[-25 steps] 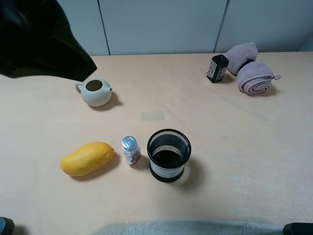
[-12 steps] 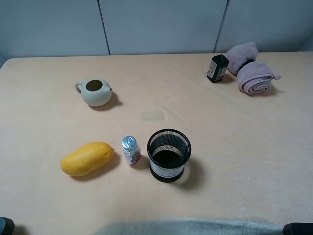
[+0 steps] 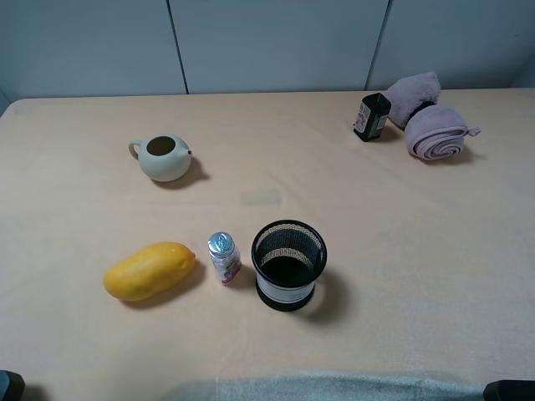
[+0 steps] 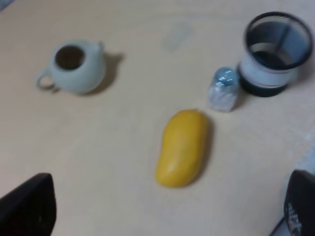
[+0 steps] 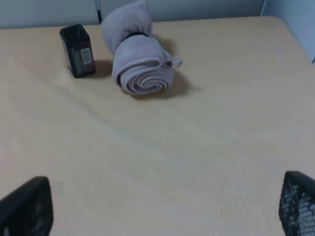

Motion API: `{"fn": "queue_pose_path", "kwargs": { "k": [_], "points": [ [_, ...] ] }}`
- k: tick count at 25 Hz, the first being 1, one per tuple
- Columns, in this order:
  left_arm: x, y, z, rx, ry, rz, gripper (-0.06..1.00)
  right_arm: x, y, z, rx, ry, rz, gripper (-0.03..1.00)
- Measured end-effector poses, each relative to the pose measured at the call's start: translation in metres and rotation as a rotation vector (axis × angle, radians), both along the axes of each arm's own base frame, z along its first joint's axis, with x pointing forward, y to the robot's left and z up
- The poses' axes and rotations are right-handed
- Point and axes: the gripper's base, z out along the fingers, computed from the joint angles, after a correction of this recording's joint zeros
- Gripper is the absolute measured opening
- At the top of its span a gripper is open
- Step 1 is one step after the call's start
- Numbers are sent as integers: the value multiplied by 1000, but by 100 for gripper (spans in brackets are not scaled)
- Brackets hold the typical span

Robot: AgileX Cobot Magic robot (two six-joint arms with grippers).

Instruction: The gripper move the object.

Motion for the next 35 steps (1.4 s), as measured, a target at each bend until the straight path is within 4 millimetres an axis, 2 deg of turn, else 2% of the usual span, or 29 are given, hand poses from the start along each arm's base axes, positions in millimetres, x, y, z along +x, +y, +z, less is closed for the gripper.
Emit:
{"fn": "queue_pose_path", "kwargs": {
  "k": [6,12,19,26,35],
  "points": [
    [-15,24,-19,8,-60,181,95,0,0,0,0,0,0,69],
    [-34,36,-38,-18,-108,367,96,0,0,0,0,0,0,69],
    [-46,36,-60,-48,-131,541,96,0,0,0,0,0,0,69],
    [-45,29,-86,-72,-148,628,96,0,0,0,0,0,0,69],
    [-49,24,-88,-61,-192,656,96,0,0,0,0,0,0,69]
  ]
}}
